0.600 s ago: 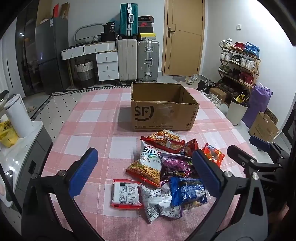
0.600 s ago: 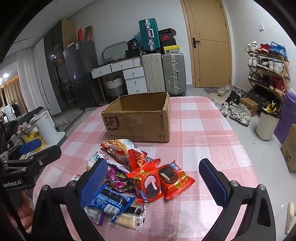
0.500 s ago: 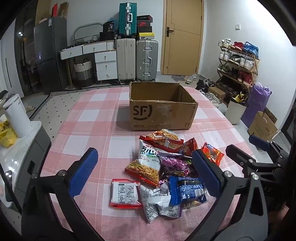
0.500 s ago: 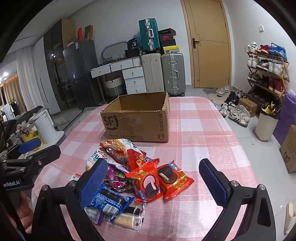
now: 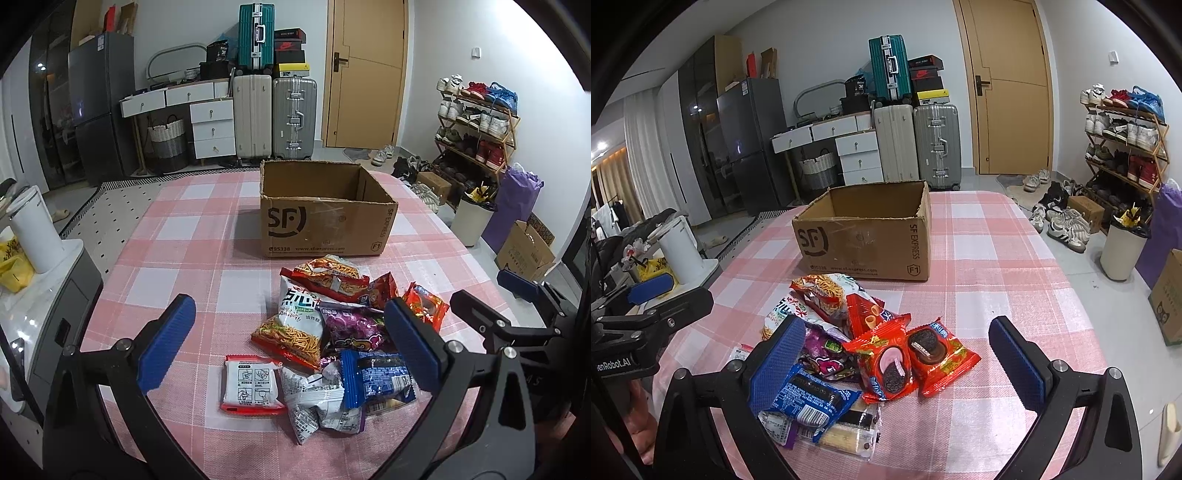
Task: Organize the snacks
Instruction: 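Move both tools toward the snack pile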
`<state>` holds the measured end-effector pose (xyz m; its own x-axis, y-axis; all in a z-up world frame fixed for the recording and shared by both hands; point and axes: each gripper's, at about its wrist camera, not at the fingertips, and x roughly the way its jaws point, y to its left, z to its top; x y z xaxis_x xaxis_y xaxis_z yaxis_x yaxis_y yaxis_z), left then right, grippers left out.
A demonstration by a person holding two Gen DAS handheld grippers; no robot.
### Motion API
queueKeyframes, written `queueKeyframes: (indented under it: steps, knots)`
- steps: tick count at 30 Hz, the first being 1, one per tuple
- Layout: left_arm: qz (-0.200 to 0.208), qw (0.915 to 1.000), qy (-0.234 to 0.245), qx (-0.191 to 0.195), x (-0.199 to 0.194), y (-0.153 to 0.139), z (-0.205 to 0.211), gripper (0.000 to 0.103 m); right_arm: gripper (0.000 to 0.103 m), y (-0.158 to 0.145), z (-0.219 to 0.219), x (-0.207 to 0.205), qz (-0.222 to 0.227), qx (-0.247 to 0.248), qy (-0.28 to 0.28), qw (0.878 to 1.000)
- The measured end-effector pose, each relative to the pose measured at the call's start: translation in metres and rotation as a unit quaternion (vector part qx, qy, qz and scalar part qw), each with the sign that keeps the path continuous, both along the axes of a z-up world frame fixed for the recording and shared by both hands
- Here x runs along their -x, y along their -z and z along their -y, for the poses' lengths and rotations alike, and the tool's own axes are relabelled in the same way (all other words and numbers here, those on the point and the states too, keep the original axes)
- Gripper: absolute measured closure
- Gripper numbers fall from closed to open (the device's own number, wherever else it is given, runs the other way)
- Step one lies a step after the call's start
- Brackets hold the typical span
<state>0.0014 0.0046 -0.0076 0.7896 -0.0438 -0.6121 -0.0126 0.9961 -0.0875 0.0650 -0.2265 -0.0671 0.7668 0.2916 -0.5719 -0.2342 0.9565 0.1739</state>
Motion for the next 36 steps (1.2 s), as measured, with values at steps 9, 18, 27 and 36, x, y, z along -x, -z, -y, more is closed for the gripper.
queueKeyframes:
  steps: [9,18,27,36]
  knots:
    - [0.005,0.9995,0.000,-0.031,0.000,0.000,0.000,0.001,0.001,0.000,-0.001,0.000,-0.001,0.001,-0.001,1.000]
    - [-0.002,0.9997,-0.004,-0.024,-0.003,0.004,-0.002,0.001,0.001,0.002,-0.002,-0.002,-0.005,0.000,0.001,1.000]
    - [-0.015,0.9992,-0.006,-0.037,-0.005,0.006,-0.002,0.001,0.001,0.010,-0.002,-0.008,-0.028,0.006,-0.005,1.000]
    - [-0.032,0.9979,-0.010,-0.055,-0.004,0.006,-0.001,0.001,0.001,0.020,-0.006,-0.007,-0.032,0.002,-0.025,0.999]
